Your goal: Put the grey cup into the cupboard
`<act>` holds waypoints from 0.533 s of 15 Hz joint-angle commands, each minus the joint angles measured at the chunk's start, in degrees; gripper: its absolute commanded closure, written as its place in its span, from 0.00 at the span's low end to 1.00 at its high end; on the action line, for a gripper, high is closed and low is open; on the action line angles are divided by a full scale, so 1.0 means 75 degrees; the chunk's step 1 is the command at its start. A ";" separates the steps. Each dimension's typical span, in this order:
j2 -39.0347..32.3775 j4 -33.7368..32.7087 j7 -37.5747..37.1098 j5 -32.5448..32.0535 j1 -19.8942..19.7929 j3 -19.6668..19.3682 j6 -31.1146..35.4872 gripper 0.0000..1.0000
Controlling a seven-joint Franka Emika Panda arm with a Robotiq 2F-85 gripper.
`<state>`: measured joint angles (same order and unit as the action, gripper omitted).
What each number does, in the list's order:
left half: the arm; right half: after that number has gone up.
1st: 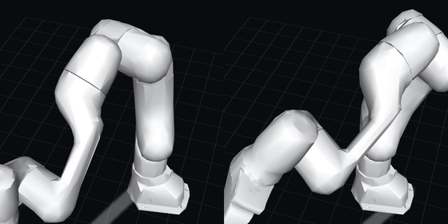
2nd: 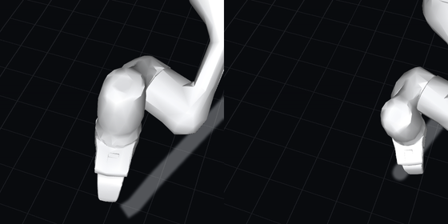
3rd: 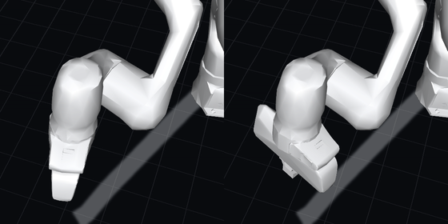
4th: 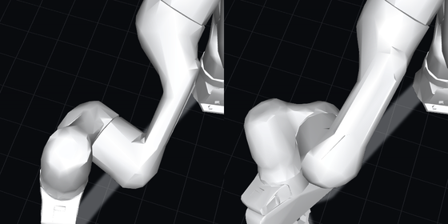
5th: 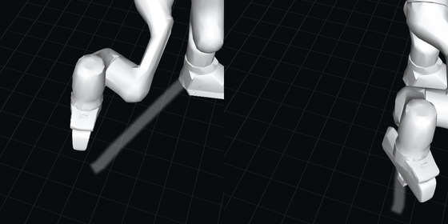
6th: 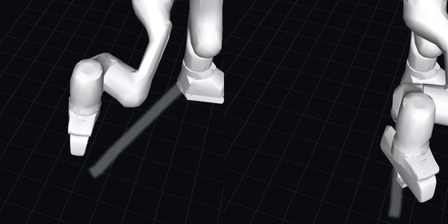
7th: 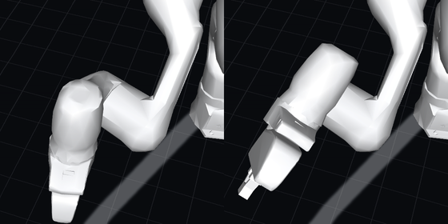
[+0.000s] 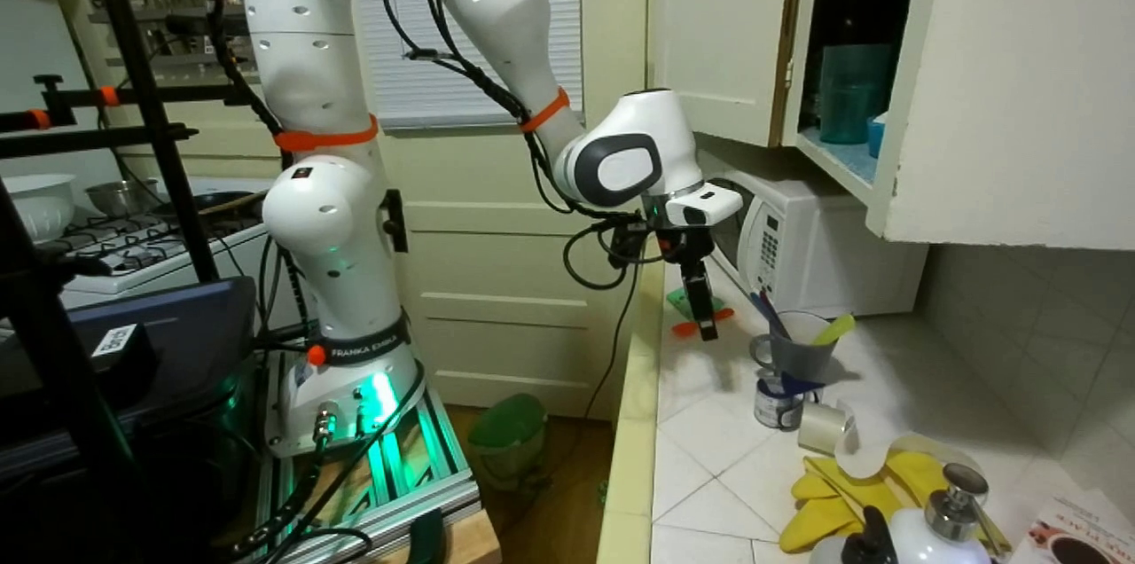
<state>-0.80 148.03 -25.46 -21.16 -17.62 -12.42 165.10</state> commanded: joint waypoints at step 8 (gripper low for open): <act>-0.1395 -0.0663 0.0421 0.0406 0.0137 -0.0243 0.1884 0.00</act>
<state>-6.22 146.74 -21.58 -15.90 -17.27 -12.57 178.97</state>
